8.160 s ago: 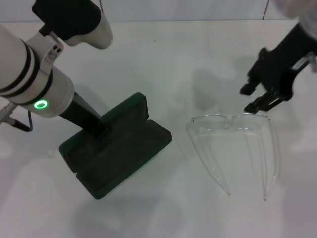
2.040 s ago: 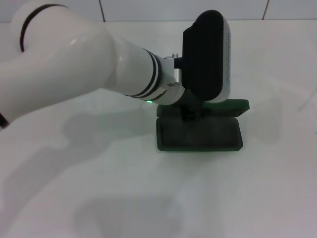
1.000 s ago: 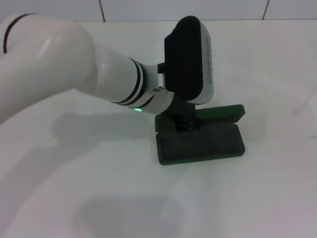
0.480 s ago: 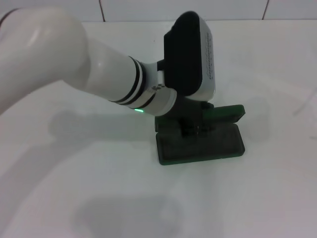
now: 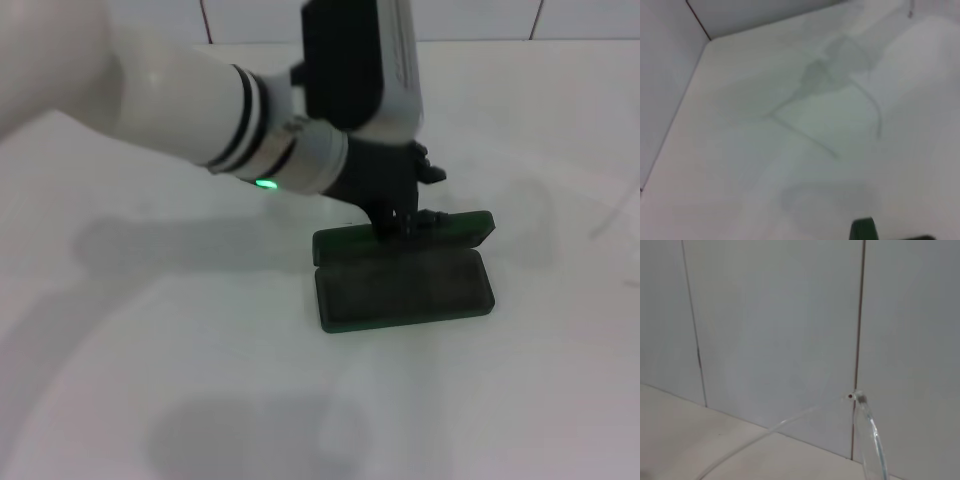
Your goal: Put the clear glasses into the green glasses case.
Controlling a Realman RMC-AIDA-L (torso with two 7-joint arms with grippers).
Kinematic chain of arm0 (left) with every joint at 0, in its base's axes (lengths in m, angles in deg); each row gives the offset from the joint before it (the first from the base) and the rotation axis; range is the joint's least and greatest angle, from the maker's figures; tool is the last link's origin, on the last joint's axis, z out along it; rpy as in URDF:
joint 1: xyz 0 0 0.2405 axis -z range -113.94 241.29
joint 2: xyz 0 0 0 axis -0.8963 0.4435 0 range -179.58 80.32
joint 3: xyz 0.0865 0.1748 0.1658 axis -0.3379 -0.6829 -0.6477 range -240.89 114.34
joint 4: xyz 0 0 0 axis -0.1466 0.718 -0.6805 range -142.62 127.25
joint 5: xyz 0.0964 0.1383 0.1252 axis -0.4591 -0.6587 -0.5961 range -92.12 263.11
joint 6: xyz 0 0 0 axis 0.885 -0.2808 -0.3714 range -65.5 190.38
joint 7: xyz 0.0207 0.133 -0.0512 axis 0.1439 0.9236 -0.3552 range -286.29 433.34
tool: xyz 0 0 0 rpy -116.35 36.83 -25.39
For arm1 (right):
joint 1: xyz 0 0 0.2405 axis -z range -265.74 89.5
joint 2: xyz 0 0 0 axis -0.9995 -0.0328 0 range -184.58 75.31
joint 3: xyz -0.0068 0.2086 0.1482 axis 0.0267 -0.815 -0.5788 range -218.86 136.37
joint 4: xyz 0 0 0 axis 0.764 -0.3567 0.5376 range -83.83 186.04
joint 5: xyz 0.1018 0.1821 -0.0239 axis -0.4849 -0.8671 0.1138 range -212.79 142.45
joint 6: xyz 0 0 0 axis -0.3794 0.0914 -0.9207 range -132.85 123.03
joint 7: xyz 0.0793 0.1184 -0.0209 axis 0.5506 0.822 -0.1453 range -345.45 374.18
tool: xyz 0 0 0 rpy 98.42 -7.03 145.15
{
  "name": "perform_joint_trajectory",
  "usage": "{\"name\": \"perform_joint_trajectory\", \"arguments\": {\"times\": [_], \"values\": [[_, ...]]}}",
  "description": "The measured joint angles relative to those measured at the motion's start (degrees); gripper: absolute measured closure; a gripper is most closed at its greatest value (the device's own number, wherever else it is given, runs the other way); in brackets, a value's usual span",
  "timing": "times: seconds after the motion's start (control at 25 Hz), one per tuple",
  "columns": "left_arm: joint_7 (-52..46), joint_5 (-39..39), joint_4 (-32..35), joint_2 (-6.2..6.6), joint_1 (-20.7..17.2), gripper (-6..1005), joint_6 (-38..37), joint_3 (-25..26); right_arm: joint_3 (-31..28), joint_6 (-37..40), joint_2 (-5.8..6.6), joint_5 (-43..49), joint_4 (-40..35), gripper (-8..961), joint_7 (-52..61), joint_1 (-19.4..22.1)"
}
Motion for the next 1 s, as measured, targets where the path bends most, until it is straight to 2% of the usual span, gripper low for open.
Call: {"name": "perform_joint_trajectory", "arguments": {"times": [0.2,0.28,0.36,0.44,0.52,0.6,0.76,1.0], "values": [[-0.09,8.36,3.38,0.08,0.16,573,-8.77,8.55,0.77,1.22,-0.37,-0.01,0.0,837,-0.02,-0.29],[-0.64,13.97,5.55,0.08,-0.1,573,-13.7,13.63,1.31,1.62,-1.05,-0.29,0.13,837,-0.05,-0.72],[-1.72,19.01,7.56,0.08,-0.61,572,-17.22,17.46,2.44,1.99,-2.01,-1.12,0.52,837,-0.1,-1.23],[-2.77,22.56,9.37,0.17,-1.28,572,-19.94,20.51,4.77,2.44,-3.61,-2.87,0.83,837,-0.18,-1.84],[-3.92,26.36,11.13,0.31,-2.01,577,-23.52,23.67,8.27,2.55,-5.11,-4.76,1.26,837,-0.25,-2.22],[-4.84,30.2,11.91,0.32,-2.89,582,-25.73,26.14,13.05,2.31,-5.83,-7.27,3.18,837,-0.59,-2.75],[-5.86,37.27,12.01,0.33,-6.12,593,-26.83,28.61,22.9,-0.38,-5.82,-13.27,12.52,837,-3.73,-6.13],[-4.97,43.08,11.89,0.31,-9.86,698,-28.69,29.85,26.63,-2.27,-6.11,-15.02,24.78,836,-9.49,-14.11]]}}
